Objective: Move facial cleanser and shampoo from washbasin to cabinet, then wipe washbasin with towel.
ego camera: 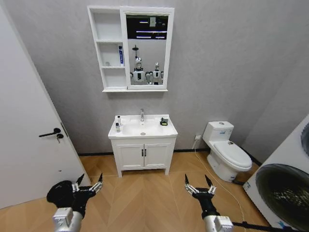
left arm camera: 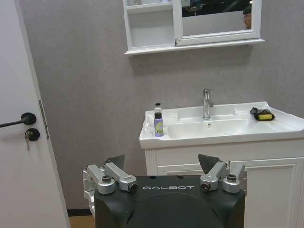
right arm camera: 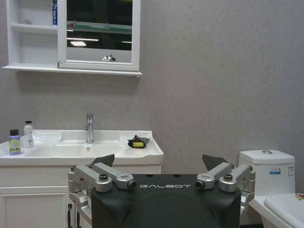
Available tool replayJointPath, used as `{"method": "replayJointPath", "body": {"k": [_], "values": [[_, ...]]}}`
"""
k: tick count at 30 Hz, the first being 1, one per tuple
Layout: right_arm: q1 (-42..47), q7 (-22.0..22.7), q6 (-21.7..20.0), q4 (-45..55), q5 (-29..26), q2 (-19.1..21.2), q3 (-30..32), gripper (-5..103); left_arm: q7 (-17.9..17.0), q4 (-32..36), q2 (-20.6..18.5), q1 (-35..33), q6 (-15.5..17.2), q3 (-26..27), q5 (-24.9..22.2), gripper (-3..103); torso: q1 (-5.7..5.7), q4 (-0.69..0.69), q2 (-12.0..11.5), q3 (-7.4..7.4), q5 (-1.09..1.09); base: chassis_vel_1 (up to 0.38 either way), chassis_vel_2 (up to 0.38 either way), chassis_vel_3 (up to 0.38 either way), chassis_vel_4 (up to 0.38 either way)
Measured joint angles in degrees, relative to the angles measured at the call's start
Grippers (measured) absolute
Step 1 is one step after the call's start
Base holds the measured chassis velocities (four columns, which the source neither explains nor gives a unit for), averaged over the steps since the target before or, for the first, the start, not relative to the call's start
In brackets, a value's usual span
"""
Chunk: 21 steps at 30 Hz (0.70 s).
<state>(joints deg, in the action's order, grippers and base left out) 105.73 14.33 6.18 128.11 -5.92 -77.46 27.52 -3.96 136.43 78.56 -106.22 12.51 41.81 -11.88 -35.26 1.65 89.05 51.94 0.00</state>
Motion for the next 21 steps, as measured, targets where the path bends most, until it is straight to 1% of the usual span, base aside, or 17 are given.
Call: {"method": "replayJointPath", "body": {"k": [5, 10, 19, 21], "values": [[0.15, -0.34, 1.72, -0.26, 0.74, -0.39, 0.18, 100, -0.01, 0.18, 0.32, -0.15, 0.02, -0.33, -0.02, 88, 0.00, 0.00, 0.00, 0.00, 0.00, 0.000, 0.000, 0.000, 0.000], [0.57, -0.45, 3.86, -0.56, 1.79, -0.73, 0.82, 100, -0.71, 0.75, 0.70, 0.19, 0.41, 0.53, -1.59, 88, 0.00, 0.01, 0.00, 0.00, 0.00, 0.000, 0.000, 0.000, 0.000], [1.45, -0.87, 3.65, 0.47, 1.47, -0.90, 1.03, 100, -0.82, 1.02, 1.21, 0.15, 0.58, 0.33, -1.64, 88, 0.00, 0.00, 0.00, 0.00, 0.00, 0.000, 0.000, 0.000, 0.000], [1.58, -0.94, 3.36, 0.20, 0.65, -0.94, 0.80, 100, -0.93, 1.40, 1.15, 0.08, 0.69, 0.81, -2.18, 88, 0.00, 0.00, 0.00, 0.00, 0.01, 0.000, 0.000, 0.000, 0.000]]}}
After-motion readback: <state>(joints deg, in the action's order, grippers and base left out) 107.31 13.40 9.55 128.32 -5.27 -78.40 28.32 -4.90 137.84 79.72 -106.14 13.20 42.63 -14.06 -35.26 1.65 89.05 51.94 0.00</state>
